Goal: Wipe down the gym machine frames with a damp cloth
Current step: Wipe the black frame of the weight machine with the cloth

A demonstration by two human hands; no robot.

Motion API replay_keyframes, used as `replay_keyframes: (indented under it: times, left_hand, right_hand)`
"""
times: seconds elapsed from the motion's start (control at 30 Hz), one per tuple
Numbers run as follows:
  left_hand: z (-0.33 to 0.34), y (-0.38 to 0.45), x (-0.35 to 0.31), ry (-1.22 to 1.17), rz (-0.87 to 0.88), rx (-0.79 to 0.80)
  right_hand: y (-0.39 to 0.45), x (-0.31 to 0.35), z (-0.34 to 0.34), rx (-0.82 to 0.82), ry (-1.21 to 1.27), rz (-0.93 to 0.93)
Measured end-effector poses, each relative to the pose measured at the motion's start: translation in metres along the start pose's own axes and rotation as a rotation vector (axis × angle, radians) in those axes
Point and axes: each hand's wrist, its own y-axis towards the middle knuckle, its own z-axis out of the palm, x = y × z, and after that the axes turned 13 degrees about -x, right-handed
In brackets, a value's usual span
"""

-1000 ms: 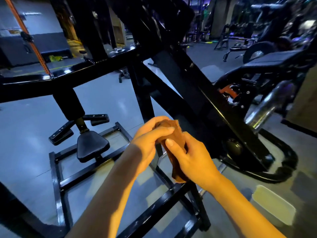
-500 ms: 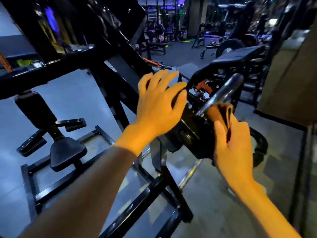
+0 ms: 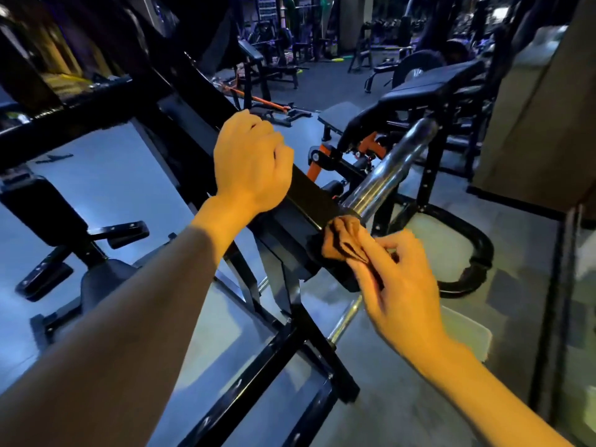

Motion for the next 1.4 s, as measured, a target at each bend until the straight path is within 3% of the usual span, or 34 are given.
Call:
replay_keyframes:
  times: [0.17,0.37,0.57,0.77,1.1,1.4]
  left_hand:
    - [0.007,-0.003,0.006,-0.005,0.004,-0.034]
    - [0.01,-0.005,0.009,0.007,0.013,-0.041]
    - [0.007,-0.003,0.005,-0.02,0.017,-0.073]
    - [0.005,-0.003,0.001,-0.058,0.004,-0.078]
    - [0.008,-0.001,0.007,-0.01,-0.07,-0.053]
    - [0.004,-0.005,0.0,-0.063,-0.043,-0.024]
  right_hand:
    - [0.035,-0.009,0.02,-0.029,-0.035,0.151]
    - [0.01,-0.007,-0.001,0.092,0.038,-0.172]
    - [0.052,-0.004,0.032,0.003,0.065,0.043]
    - [0.015,-0.024,-0.005,0.249,0.029,-0.491]
    - [0.094,-0.004,0.045,0.228,0.096,-0.468]
    - [0.055,-0.043,0.011,0.301,0.164,-0.515]
